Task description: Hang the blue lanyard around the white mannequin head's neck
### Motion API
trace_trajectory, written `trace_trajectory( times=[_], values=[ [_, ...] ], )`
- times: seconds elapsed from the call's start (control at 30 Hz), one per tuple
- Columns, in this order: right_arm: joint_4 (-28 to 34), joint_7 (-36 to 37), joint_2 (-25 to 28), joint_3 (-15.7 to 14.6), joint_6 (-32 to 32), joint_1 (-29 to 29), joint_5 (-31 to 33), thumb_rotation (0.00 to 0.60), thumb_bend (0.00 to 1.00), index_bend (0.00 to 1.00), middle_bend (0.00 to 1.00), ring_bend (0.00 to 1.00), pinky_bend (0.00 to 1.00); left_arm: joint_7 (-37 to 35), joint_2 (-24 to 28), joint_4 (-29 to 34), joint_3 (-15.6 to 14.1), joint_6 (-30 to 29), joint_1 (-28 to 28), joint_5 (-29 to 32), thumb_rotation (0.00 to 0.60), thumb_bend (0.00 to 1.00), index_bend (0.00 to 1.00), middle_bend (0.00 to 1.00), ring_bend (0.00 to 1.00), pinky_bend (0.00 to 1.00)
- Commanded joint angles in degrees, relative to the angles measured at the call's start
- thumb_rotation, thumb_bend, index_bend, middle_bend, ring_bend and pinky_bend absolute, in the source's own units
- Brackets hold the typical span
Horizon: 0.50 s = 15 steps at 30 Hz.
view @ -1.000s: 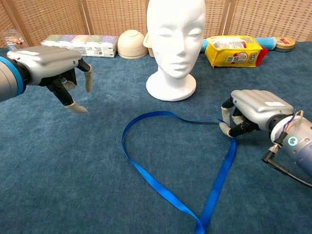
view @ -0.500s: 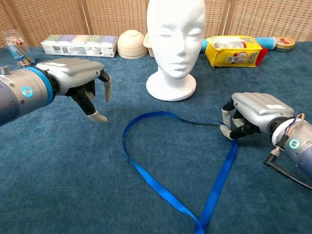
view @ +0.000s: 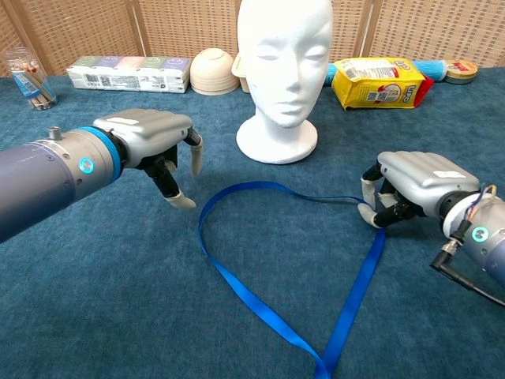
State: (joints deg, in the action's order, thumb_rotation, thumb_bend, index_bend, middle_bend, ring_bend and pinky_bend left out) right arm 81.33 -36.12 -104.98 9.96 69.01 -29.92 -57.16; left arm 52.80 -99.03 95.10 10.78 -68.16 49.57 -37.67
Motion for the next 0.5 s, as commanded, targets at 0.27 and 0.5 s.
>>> trace_trajectory(
  times=[0.27,0.5],
  values=[
    [-0.4,0.3,0.0,0.0,-0.4,0.1,0.1,0.475,0.51,0.59,0.88,1.00,1.00,0.9,-3.1,-3.3,1.2,0.8,2.2,2.6,0.474,0.16,0.45,0.97,1.00,0.94],
    [-0.6,0.4,0.1,0.2,-0.7,0.1,0.2,0.475,0.51,0.59,0.88,1.00,1.00,1.9,-5.2,-5.8,1.8,0.8,3.6,4.7,0.479,0.18,0.45,0.97,1.00,0.94]
  ],
)
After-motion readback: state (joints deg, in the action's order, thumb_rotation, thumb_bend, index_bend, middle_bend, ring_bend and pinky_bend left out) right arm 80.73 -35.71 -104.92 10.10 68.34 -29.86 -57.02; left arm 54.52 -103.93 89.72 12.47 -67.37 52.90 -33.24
